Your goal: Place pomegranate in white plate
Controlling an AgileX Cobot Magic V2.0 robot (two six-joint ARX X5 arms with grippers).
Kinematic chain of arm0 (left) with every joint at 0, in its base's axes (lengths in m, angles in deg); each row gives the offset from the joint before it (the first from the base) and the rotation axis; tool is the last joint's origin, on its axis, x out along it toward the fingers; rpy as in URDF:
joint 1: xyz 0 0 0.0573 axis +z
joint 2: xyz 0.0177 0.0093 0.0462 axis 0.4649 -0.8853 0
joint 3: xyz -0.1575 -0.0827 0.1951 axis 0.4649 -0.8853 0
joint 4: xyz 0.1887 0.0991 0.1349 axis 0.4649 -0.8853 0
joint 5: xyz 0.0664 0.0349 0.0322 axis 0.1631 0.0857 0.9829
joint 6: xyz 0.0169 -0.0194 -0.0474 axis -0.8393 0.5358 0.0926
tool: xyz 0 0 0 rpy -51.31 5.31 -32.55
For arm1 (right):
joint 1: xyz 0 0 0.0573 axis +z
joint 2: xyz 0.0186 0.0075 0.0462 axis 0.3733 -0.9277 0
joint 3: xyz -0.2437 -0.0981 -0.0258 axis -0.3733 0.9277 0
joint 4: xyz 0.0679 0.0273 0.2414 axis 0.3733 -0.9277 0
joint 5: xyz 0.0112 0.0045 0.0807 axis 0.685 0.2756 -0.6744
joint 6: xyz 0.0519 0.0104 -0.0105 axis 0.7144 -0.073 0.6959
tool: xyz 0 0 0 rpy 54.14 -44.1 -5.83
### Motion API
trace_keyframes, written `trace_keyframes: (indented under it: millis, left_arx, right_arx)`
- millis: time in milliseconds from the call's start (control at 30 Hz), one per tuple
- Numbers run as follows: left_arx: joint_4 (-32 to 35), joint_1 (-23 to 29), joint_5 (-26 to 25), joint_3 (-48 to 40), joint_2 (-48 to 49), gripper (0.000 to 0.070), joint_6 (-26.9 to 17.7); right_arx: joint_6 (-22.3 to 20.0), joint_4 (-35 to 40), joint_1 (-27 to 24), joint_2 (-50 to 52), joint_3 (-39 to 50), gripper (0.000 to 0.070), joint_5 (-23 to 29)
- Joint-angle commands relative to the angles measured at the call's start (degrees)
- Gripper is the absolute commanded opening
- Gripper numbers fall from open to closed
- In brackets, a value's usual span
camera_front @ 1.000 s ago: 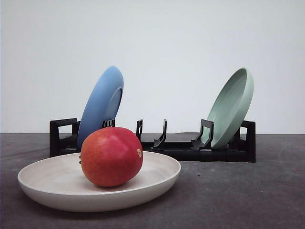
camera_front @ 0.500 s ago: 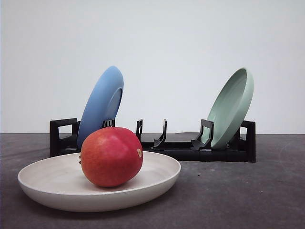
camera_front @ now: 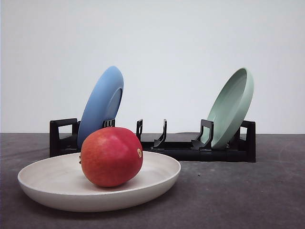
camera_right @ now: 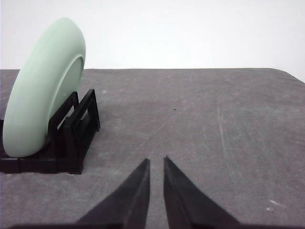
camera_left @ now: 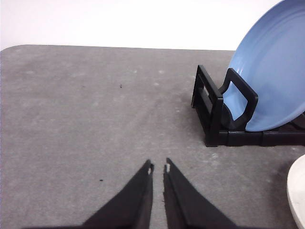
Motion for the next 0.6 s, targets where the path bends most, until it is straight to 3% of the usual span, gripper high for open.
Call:
trace_keyframes:
  millis: [0, 567]
  left_arx:
    - [0.86, 0.04, 0.17, -0.54, 0.09, 0.0022, -0.22]
    - [0.86, 0.04, 0.17, -0.54, 0.09, 0.0022, -0.21]
  right_arx:
    - [0.59, 0.61, -0.13, -0.07, 0.22, 0.0049, 0.02]
    - [0.59, 0.61, -0.13, -0.07, 0.23, 0.0049, 0.02]
